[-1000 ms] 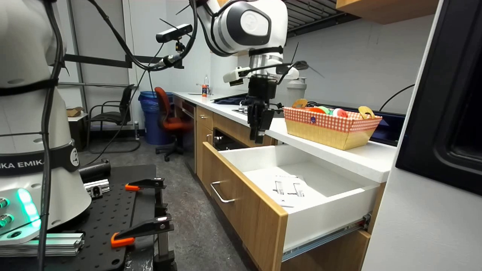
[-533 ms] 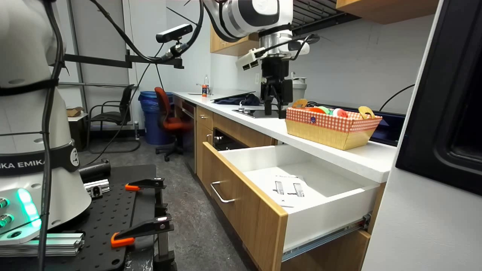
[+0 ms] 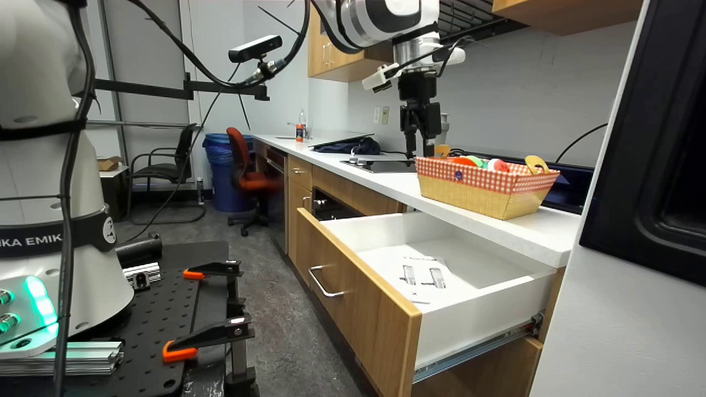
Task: Open the drawer fully, pick up the carton box and put it in the drawer and close the drawer
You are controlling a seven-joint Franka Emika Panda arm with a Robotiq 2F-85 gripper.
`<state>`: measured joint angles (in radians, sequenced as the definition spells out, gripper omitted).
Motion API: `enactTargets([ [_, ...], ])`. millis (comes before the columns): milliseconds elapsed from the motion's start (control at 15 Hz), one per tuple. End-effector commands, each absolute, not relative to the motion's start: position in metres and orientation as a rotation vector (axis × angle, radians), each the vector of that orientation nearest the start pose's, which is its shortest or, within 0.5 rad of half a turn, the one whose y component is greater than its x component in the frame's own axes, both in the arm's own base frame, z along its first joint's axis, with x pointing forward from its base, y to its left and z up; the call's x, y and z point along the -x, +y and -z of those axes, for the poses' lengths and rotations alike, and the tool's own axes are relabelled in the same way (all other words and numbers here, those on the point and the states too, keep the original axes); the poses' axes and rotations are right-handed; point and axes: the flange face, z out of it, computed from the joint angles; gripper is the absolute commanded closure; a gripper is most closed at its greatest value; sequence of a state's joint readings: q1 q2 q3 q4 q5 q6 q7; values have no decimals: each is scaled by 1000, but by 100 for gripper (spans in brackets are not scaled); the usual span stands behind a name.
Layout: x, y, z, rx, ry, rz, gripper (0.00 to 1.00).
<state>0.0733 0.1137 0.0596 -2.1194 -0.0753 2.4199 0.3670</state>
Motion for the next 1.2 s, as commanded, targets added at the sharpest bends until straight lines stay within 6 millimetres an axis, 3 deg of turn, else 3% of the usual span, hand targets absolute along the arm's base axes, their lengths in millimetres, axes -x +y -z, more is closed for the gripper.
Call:
enactTargets([
  [0, -605, 83, -376, 3027, 486, 355, 0],
  [533, -629, 70, -366, 2915, 802, 460, 0],
  [1067, -638, 68, -333, 2918, 885, 377, 0],
  [1133, -639, 69, -330, 2921, 885, 370, 17],
])
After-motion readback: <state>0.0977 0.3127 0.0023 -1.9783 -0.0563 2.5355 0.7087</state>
